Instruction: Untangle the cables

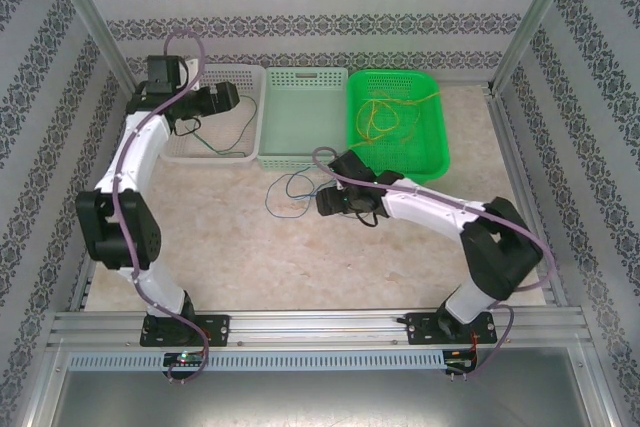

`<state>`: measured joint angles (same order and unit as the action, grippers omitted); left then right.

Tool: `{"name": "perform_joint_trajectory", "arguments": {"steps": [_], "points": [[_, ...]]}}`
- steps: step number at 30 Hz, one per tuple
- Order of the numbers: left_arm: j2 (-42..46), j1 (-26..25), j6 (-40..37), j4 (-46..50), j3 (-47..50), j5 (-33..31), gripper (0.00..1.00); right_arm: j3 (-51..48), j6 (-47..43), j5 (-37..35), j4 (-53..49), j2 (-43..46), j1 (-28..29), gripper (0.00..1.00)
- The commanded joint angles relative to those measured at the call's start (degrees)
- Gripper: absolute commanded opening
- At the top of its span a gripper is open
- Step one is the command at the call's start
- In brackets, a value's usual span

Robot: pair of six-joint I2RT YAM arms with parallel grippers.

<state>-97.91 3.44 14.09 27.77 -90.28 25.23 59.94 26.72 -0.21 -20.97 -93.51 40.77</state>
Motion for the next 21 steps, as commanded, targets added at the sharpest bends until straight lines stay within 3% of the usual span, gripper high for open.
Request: {"name": "perform_joint_trajectory", "arguments": {"steps": [1,12,16,21], "points": [[4.27,-0.10,3.14,-5.77,5.36,-1.00,1.00,3.54,-2.32,0.69,1.00,-4.14,0.95,0.72],[13.78,-0.10,8.74,-14.58,20.32,4.56,1.00,7.53,-3.28,-3.86,4.98,-14.06,1.50,0.62],[14.49,-0.17,9.02,-14.60,22.04,4.70,1.00,8.50,-3.01,-3.13,6.62,-15.62,1.90,0.48],[14.95,-0.10,8.82,-14.27,22.95,4.57,1.00,8.36,-2.61,-4.11,6.78,-15.97,2.25,0.16]]}}
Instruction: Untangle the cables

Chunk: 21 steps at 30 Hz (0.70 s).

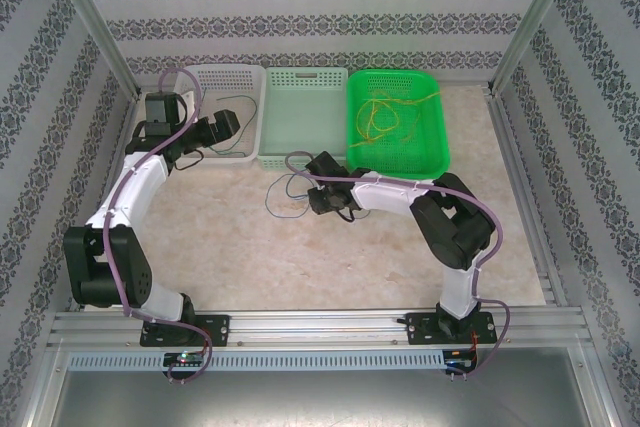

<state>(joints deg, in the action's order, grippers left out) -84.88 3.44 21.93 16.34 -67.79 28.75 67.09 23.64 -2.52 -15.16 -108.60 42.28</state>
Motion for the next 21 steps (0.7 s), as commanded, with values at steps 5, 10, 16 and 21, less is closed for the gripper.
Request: {"name": "perform_joint_trajectory", "arguments": {"steps": [5,10,16,21], "points": [[2.43,-0.10,0.85,-2.41,1.15,1.04,1.00,-0.58,-0.40,-0.44,-0.08,4.49,1.41,0.00],[2.51,-0.19,0.82,-2.69,2.69,2.41,1.00,-1.98,-2.65,6.80,-1.15,13.70,1.54,0.00],[2.57,-1.39,0.96,-3.58,3.50,4.38,1.00,1.20,-3.28,22.88,-3.80,21.99,-1.03,0.00],[3.06,-3.77,-0.26,-5.47,3.89,6.88,1.00,4.97,-2.00,33.13,-3.41,25.80,-3.93,0.00]]}}
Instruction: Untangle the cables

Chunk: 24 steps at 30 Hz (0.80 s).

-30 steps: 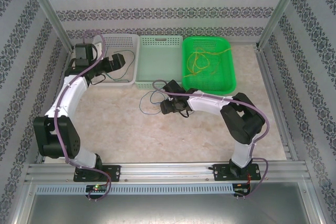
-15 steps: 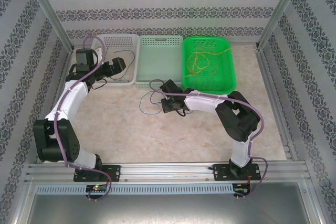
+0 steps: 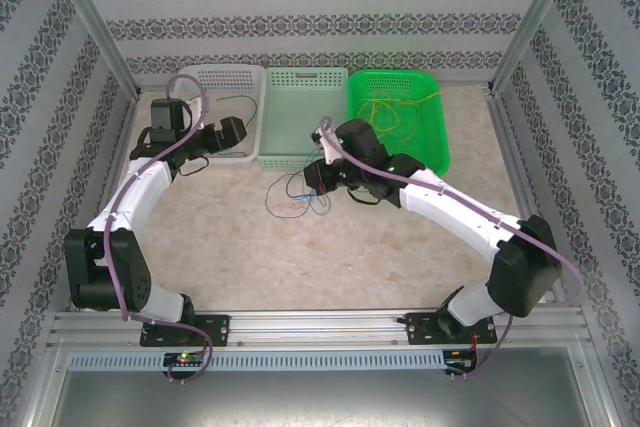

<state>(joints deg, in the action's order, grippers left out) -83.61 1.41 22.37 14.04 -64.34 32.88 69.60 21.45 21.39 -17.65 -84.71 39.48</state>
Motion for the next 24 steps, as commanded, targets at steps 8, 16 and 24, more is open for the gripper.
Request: {"name": "perform_joint_trajectory", "arguments": {"steps": [8,16,24], "points": [[3.01,-5.76,-2.44,-6.99,1.48,4.16,1.00,9.68,1.55,15.18,0.80,4.48,-4.43,0.00],[2.71,-6.05,-0.25,-10.32,3.44,5.34,1.00,18.93,3.41,16.79,1.16,2.14,-8.04,0.00],[4.64,-10.46,0.41,-16.20,5.24,9.27,1.00,19.78,6.43,18.29,4.67,-0.70,-8.88,0.00]]}}
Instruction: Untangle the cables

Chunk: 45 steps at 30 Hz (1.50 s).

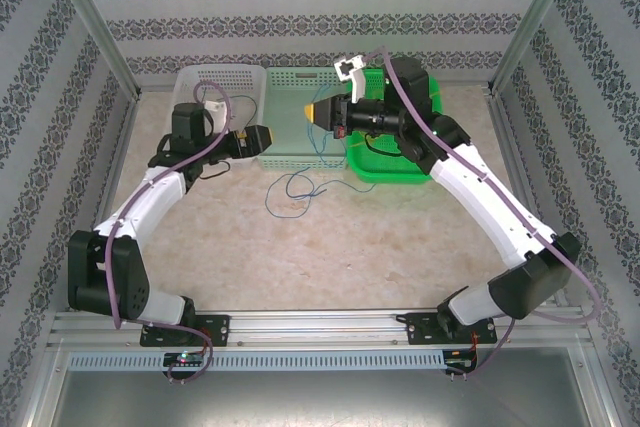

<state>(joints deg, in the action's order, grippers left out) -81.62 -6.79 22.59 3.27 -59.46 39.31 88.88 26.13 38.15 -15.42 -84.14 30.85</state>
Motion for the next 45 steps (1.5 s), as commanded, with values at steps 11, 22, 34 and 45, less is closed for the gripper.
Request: {"name": "perform_joint_trajectory", "arguments": {"steps": [11,22,34,45], "points": [[1.44,-5.34,4.22,-11.95,3.25,0.38,1.00,0.69,3.98,-7.91,6.85,-6.79,-3.34,0.00],[3.75,-5.34,3.23,-8.32,6.58,-3.82,1.00,14.01,6.18,-8.93,8.93,-25.32,-6.21,0.00],[4.42,-5.42,3.13,-4.84,8.64,-4.92,1.00,25.38,15.13,-8.43,4.99,-45.36,-9.05,0.05],[1.96,-10.76,3.36,1.18,10.96,-9.57,1.00,27.18,16.33,-5.18,1.69,-48.29,-9.31,0.70]]}}
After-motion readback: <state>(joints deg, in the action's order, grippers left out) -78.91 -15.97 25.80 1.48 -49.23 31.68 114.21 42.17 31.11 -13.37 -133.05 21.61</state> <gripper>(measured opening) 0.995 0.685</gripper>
